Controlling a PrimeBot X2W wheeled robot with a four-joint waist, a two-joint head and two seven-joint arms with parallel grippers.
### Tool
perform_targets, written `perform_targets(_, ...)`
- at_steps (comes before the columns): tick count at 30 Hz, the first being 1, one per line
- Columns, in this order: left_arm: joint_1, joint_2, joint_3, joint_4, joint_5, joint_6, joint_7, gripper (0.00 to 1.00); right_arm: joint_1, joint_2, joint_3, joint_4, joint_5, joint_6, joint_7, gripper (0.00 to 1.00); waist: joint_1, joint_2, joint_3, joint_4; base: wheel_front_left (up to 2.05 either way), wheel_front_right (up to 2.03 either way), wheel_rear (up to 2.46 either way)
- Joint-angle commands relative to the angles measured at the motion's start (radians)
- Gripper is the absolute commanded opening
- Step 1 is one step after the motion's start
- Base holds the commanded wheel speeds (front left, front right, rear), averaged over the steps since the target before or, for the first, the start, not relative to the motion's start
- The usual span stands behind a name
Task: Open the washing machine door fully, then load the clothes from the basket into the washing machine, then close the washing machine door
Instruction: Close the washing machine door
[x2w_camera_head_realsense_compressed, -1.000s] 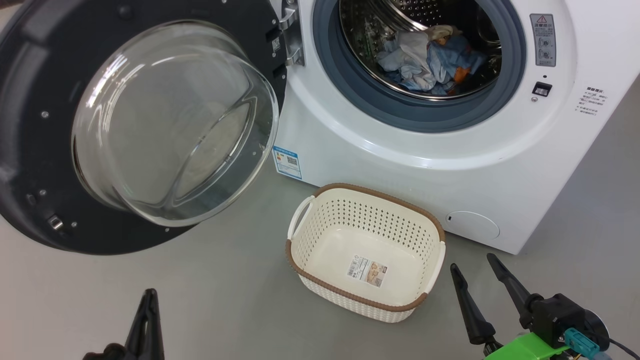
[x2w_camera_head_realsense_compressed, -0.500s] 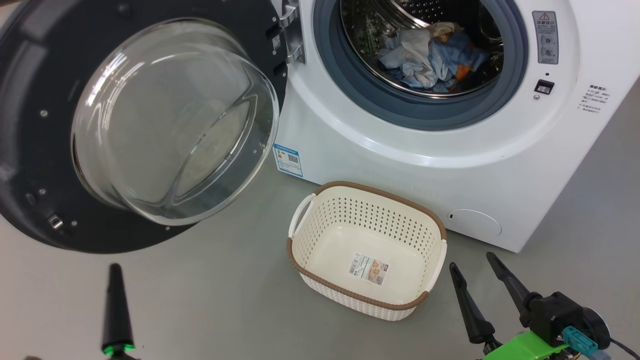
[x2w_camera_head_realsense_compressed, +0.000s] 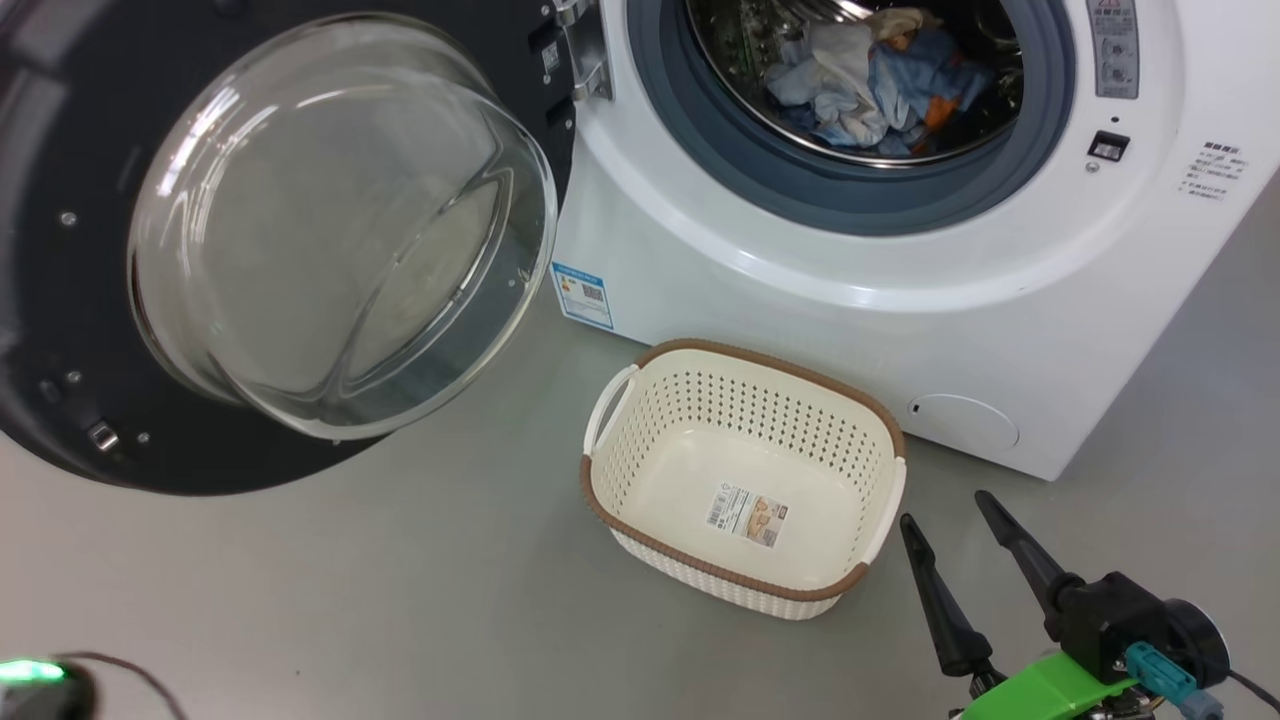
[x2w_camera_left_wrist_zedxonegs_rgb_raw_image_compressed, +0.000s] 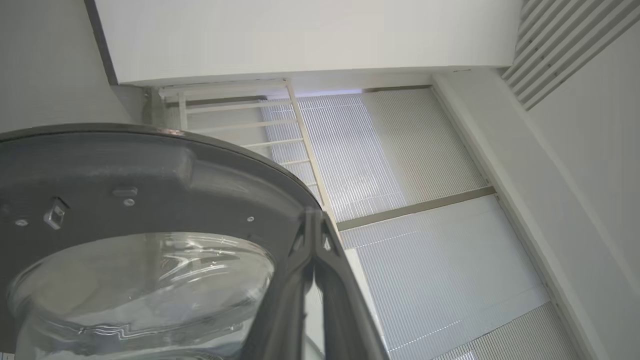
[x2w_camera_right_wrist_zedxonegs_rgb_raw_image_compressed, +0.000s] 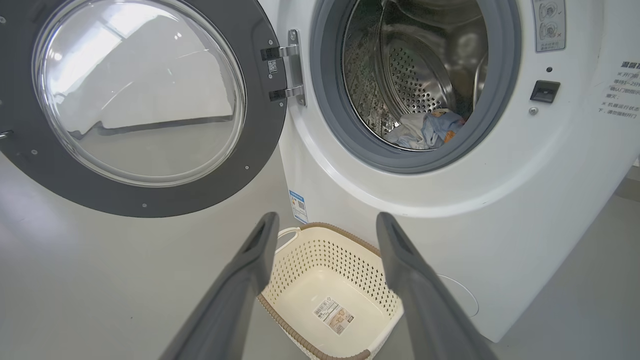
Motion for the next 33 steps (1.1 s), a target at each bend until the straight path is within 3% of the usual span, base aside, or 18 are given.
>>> perform_targets(1, -0.074, 0.044, 0.079, 0.006, -0.025, -0.011, 0.001, 0.0, -0.049, -0.007, 0.024, -0.034, -0.006, 0.002, 0.004, 1.0, -0.0001, 0.0, 0.015, 0.003, 0.0, 0.0, 0.0)
perform_targets(8, -0.231, 0.216, 0.226, 0.241, -0.078, -0.011, 0.067, 0.0, -0.07, -0.028, 0.028, -0.05, -0.008, 0.002, 0.022, 1.0, -0.0001, 0.0, 0.051, 0.007, 0.0, 0.0, 0.0)
perform_targets(19, -0.471, 0.445, 0.241, 0.641, -0.125, 0.008, 0.202, 0.0, -0.08, -0.057, 0.029, -0.08, -0.007, 0.002, 0.046, 1.0, -0.0001, 0.0, 0.086, 0.005, 0.0, 0.0, 0.0)
perform_targets(26, -0.578, 0.529, 0.212, 0.84, -0.108, 0.05, 0.237, 0.0, -0.084, -0.072, 0.036, -0.099, -0.006, 0.002, 0.065, 1.0, -0.0001, 0.0, 0.111, -0.011, 0.0, 0.0, 0.0)
perform_targets(33, -0.648, 0.587, 0.145, 0.934, -0.064, 0.077, 0.3, 0.0, -0.087, -0.086, 0.04, -0.114, -0.004, 0.002, 0.082, 1.0, -0.0001, 0.0, 0.125, -0.021, 0.0, 0.0, 0.0)
